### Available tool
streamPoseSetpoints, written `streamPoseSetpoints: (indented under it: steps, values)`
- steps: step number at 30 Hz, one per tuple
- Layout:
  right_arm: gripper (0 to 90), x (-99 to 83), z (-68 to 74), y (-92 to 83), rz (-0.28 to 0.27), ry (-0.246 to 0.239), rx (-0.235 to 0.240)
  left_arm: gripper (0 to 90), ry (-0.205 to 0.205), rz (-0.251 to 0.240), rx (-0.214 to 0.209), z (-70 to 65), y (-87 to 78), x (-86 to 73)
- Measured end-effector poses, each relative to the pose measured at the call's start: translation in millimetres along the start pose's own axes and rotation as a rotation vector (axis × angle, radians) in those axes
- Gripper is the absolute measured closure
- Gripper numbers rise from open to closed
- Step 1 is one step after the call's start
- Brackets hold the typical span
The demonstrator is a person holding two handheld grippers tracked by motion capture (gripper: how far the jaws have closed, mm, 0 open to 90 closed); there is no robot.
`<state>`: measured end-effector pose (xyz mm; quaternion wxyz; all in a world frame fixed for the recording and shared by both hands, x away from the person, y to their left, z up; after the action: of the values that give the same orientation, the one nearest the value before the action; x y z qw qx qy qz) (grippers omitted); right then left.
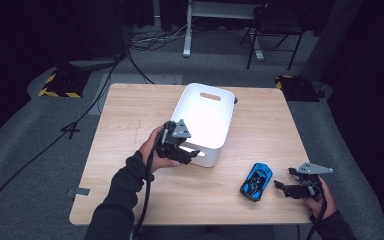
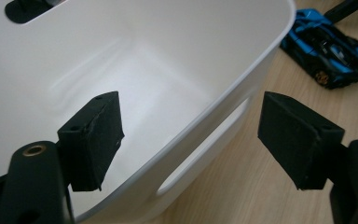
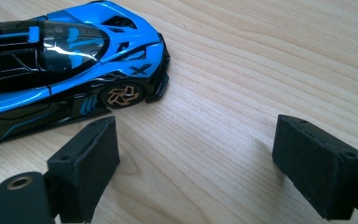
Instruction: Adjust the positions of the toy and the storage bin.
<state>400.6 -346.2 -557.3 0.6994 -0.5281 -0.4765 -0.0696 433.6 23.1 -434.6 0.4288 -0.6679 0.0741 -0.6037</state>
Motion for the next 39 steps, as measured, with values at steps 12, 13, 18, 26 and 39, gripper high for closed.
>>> streamPoseSetpoints:
  steps: [12,13,18,26,39]
  values:
    - [14.6,0.0,0.0,0.0,0.000,0.000,0.000,19.3,-0.149,-0.095,0.050,-35.6,43.3,35.2]
    - [14.6,0.0,0.0,0.0,0.000,0.000,0.000,19.8,-0.153,-0.095,0.056,-36.0,46.7,37.5]
    - [14.6,0.0,0.0,0.0,0.000,0.000,0.000,23.3,-0.175,-0.107,0.105,-36.7,54.4,44.5]
    - [14.6,0.0,0.0,0.0,0.000,0.000,0.000,58.2,-0.166,-0.087,0.095,-35.9,60.1,44.5]
    - [14.6,0.0,0.0,0.0,0.000,0.000,0.000,76.7,-0.022,-0.062,-0.095,-49.6,41.3,32.4]
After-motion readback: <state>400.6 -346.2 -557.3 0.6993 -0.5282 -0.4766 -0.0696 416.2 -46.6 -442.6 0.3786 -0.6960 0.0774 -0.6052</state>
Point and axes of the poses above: each handheld gripper's, and its own axes: y roughly forward along the jaws, x roughly out of its top, z roughly to its left, the point moved 8 cm from there along y, roughly forward along the jaws
